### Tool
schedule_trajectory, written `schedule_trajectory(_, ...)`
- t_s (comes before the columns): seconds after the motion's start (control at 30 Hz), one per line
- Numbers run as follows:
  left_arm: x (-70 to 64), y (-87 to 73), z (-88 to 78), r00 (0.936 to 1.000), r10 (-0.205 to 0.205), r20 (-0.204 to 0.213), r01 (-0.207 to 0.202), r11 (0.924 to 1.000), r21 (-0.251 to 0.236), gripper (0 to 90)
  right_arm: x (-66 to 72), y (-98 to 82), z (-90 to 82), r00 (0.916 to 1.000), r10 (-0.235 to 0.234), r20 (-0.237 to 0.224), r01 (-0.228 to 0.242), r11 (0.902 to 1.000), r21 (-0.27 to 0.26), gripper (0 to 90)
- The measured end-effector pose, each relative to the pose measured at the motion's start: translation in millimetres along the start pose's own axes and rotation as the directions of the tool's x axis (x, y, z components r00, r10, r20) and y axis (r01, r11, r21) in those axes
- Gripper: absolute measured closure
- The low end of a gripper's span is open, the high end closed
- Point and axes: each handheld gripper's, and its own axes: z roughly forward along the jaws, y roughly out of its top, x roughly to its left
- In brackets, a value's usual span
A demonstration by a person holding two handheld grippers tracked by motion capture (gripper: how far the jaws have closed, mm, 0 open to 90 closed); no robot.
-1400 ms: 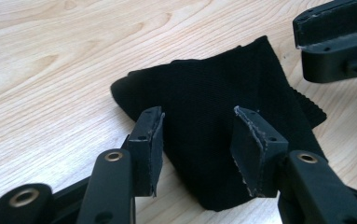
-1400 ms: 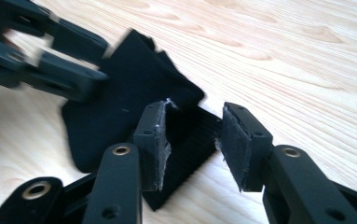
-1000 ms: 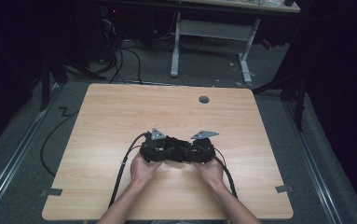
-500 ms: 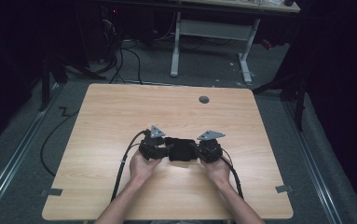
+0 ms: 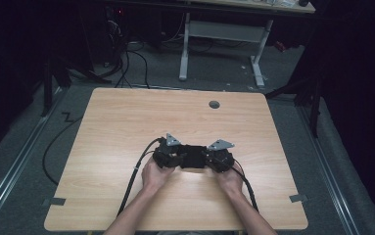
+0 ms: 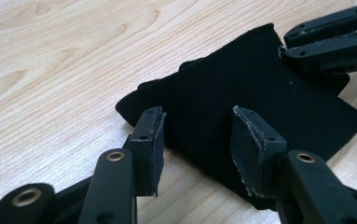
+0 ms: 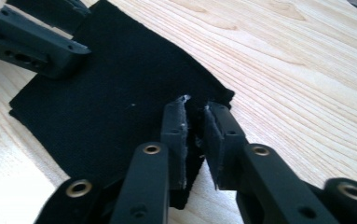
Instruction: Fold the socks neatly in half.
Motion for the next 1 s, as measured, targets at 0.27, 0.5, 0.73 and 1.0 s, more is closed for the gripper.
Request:
schedule_trajectory(0.27, -2.7, -3.7, -11.3, 0.9993, -0.013, 0.035, 0.014, 0.9995, -0.027, 51.5, -7.2, -3.3, -6.4, 0.9984, 0.05, -0.027, -0.05, 0.9987, -0.012, 66.0)
schedule_trajectory(0.5, -13.8, -7.0, -14.0, 0.9988, 0.005, 0.048, -0.005, 0.9999, -0.014, 49.3, -8.5, -7.2, -9.5, 0.9962, 0.072, -0.049, -0.073, 0.9974, 0.0, 60.8)
schedule_trajectory(0.73, -9.7, -7.5, -4.9, 0.9991, -0.013, 0.04, 0.014, 0.9999, -0.003, 49.7, -7.5, -7.1, -4.2, 0.9948, 0.08, -0.062, -0.08, 0.9967, 0.011, 61.1)
schedule_trajectory(1.0, 7.1, -4.1, 4.1, 0.9969, -0.076, 0.021, 0.077, 0.9967, -0.027, 50.3, -6.8, -0.7, 8.0, 0.9934, 0.1, -0.057, -0.1, 0.995, 0.003, 62.8)
